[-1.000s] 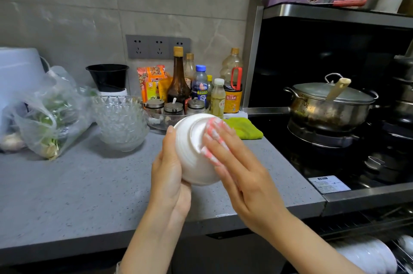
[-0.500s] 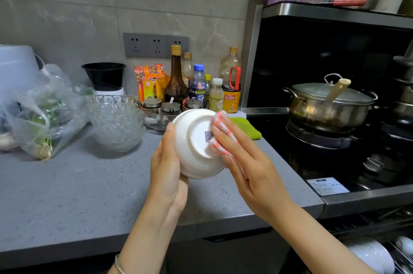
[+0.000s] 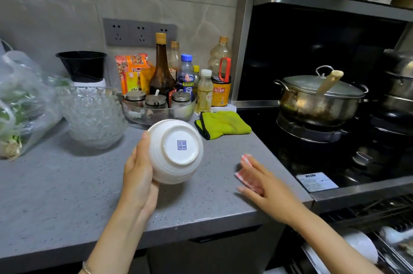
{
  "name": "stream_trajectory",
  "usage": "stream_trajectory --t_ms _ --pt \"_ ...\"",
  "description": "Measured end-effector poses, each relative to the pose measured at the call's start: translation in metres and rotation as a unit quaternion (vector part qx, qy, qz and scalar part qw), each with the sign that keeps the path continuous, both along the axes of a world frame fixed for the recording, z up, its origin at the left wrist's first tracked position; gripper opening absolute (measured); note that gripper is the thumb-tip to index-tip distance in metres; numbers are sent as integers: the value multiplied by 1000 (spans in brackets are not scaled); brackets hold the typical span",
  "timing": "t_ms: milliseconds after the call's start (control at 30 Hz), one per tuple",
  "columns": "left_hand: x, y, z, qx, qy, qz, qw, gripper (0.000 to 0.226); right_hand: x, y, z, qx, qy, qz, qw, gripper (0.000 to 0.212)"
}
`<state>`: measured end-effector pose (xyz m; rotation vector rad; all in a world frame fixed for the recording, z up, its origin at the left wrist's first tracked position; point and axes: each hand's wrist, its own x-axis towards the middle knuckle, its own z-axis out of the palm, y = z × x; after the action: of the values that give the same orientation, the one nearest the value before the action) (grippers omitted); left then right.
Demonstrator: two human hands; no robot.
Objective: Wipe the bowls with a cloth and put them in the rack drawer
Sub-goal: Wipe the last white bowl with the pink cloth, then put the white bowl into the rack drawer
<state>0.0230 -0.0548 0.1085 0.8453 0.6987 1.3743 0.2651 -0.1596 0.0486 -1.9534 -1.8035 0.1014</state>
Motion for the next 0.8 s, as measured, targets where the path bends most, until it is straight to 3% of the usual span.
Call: stream_trajectory --t_ms 100,233,300,400,567,733,800 --pt "4 2 -5 -14 3 7 1000 23 6 -5 -8 -46 -21 -17 999 90" --pt "13 -2 -8 -3 12 -5 1000 22 5 -10 -5 -42 -18 -7 999 83" --pt "19 -6 -10 11 22 -24 999 25 4 -17 -1 -30 26 -2 999 76" --pt "34 -22 -11 55 54 -68 995 30 2 -34 14 19 184 3 983 65" --pt "84 -61 -21 98 91 -199 971 55 24 -77 26 93 370 -12 924 47" --pt "159 -112 -40 81 57 -322 942 45 69 -137 2 40 593 50 803 69" --pt "185 -129 -51 67 43 -363 928 59 84 -164 -9 62 636 39 768 82"
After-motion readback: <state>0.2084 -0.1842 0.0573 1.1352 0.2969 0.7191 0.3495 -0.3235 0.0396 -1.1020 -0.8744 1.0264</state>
